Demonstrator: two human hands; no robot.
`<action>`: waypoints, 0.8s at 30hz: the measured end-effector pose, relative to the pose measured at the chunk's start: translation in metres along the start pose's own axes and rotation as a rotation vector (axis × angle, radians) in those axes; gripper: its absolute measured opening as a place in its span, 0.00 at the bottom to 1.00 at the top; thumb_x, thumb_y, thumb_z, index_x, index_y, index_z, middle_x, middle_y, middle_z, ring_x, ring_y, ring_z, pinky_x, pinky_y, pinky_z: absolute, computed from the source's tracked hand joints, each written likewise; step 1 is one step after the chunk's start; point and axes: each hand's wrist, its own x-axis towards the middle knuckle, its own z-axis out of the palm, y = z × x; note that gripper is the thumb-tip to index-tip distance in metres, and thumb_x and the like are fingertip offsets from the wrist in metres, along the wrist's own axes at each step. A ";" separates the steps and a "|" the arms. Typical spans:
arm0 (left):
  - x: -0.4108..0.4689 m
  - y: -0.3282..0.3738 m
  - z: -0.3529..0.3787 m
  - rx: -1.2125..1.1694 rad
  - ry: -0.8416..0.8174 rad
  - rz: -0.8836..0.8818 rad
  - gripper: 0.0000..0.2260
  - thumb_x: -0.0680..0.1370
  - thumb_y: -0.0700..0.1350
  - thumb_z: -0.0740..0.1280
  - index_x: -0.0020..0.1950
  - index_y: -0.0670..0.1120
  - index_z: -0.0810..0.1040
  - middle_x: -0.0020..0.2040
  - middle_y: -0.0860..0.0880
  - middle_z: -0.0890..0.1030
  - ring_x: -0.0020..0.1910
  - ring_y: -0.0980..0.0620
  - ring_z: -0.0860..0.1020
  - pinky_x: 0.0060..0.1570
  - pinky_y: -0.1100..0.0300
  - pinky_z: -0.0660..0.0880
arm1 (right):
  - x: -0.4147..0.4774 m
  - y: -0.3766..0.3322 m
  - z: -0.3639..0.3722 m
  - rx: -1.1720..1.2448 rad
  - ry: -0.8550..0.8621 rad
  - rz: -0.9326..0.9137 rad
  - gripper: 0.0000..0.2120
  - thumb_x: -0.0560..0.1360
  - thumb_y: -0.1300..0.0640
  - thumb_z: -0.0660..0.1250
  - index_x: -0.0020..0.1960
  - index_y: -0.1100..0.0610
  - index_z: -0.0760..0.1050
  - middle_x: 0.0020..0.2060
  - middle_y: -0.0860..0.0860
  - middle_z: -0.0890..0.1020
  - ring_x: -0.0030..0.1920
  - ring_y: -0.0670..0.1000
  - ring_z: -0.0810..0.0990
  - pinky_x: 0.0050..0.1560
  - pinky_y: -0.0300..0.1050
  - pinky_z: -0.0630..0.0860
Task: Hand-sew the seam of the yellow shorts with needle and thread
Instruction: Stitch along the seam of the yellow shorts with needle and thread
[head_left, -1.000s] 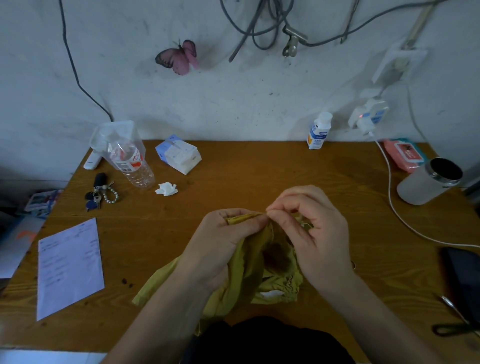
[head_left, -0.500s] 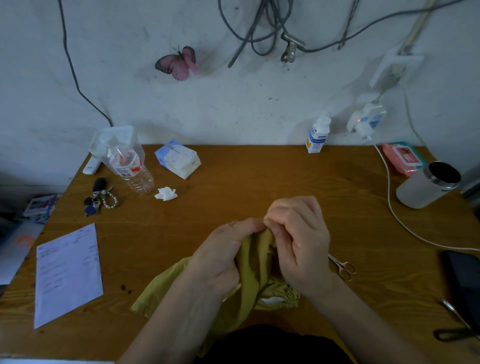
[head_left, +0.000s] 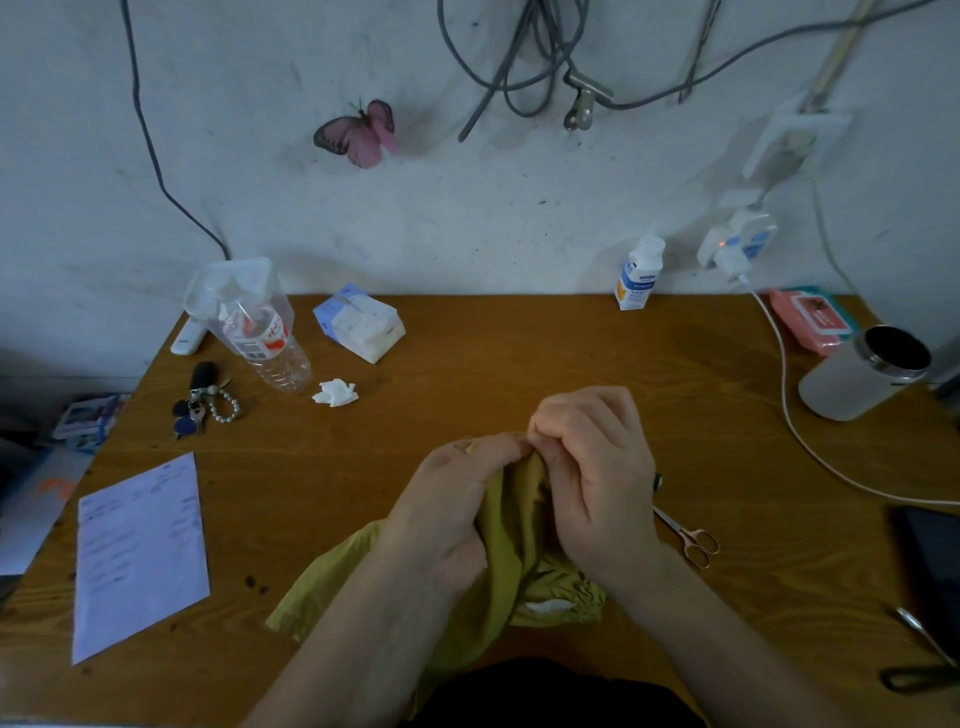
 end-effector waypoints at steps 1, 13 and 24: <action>0.000 0.000 0.001 -0.016 0.005 -0.056 0.12 0.75 0.37 0.65 0.33 0.37 0.83 0.32 0.41 0.81 0.30 0.47 0.81 0.32 0.58 0.81 | 0.000 0.000 0.000 -0.009 0.011 -0.051 0.07 0.73 0.65 0.60 0.41 0.60 0.76 0.37 0.53 0.81 0.44 0.48 0.71 0.45 0.40 0.67; 0.000 0.003 -0.016 0.130 0.115 0.244 0.09 0.74 0.36 0.68 0.37 0.44 0.84 0.34 0.42 0.84 0.32 0.48 0.83 0.32 0.59 0.79 | 0.026 -0.006 -0.027 1.124 0.034 0.892 0.11 0.79 0.62 0.55 0.40 0.55 0.71 0.30 0.48 0.77 0.28 0.44 0.68 0.27 0.34 0.66; -0.005 0.011 -0.039 0.079 0.205 0.360 0.08 0.71 0.38 0.69 0.35 0.46 0.85 0.34 0.44 0.84 0.33 0.48 0.84 0.32 0.59 0.79 | 0.008 0.020 -0.052 1.185 0.153 1.140 0.09 0.76 0.60 0.57 0.39 0.55 0.70 0.26 0.47 0.67 0.26 0.44 0.64 0.26 0.34 0.65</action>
